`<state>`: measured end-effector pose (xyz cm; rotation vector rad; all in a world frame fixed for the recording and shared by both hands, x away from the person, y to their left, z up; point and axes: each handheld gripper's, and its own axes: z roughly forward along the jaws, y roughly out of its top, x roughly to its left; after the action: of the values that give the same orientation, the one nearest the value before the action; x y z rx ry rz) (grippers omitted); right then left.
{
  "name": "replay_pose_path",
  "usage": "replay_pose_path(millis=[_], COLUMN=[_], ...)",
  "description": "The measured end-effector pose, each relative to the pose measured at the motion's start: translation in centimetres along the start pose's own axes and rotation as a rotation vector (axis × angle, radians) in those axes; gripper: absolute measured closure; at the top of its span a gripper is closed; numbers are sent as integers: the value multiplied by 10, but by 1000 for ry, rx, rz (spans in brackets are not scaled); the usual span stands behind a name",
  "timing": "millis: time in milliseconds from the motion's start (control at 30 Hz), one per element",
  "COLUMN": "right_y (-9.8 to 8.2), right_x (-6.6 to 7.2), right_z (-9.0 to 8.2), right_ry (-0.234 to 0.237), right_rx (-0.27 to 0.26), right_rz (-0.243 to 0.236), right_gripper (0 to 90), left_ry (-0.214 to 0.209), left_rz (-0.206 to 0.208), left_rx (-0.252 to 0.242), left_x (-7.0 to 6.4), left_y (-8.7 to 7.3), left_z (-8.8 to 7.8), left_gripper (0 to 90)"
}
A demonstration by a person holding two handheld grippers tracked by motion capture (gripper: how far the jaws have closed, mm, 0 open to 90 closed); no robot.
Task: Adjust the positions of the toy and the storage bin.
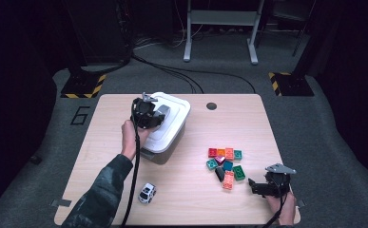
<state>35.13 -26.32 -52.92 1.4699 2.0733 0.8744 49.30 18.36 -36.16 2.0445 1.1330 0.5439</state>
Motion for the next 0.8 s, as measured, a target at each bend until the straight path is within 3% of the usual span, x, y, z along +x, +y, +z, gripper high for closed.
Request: replay_pose_path(millis=[500, 800], right_y=[0, 0], right_x=[0, 0], right_z=[0, 0], right_ry=[1, -2], right_rx=[-1, 0], right_rz=[1, 2], right_gripper=[1, 1], left_ry=[38, 59], left_rz=[-11, -53], left_rx=[-52, -77], left_x=[23, 42], left_y=[9, 5], left_z=[-31, -45], left_gripper=[669, 669])
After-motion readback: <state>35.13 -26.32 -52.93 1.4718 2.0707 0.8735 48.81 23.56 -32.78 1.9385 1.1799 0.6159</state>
